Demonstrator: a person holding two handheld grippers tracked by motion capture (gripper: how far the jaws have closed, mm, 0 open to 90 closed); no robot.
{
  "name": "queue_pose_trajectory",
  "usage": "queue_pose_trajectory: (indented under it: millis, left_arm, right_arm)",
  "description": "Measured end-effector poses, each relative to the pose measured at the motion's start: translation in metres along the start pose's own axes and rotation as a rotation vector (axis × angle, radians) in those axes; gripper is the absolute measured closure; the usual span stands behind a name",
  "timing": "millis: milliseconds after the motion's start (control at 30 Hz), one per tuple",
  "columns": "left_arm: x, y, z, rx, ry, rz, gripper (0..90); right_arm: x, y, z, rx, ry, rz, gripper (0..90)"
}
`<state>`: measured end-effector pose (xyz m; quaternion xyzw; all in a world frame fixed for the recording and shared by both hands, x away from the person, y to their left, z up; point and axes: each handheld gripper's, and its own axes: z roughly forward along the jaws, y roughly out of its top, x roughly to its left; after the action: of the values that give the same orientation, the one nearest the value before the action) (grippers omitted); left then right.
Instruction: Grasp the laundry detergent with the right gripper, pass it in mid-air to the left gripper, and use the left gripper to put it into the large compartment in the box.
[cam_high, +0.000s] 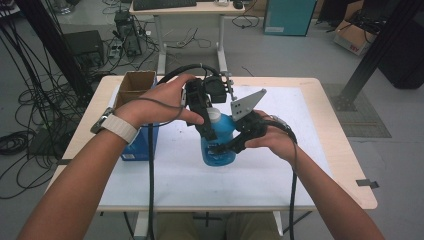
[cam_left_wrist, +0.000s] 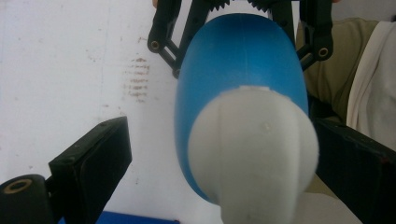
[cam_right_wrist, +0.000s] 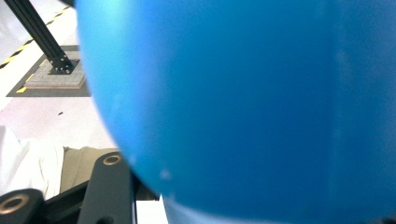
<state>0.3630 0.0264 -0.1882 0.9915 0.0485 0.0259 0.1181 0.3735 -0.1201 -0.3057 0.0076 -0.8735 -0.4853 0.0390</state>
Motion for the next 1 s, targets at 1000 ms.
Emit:
queue_pose_trajectory:
  millis: [1000]
  left_arm:
    - [-0.003, 0.008, 0.012, 0.017, -0.053, 0.023, 24.7]
  right_arm:
    - [0.003, -0.001, -0.001, 0.006, -0.002, -0.038, 43.2]
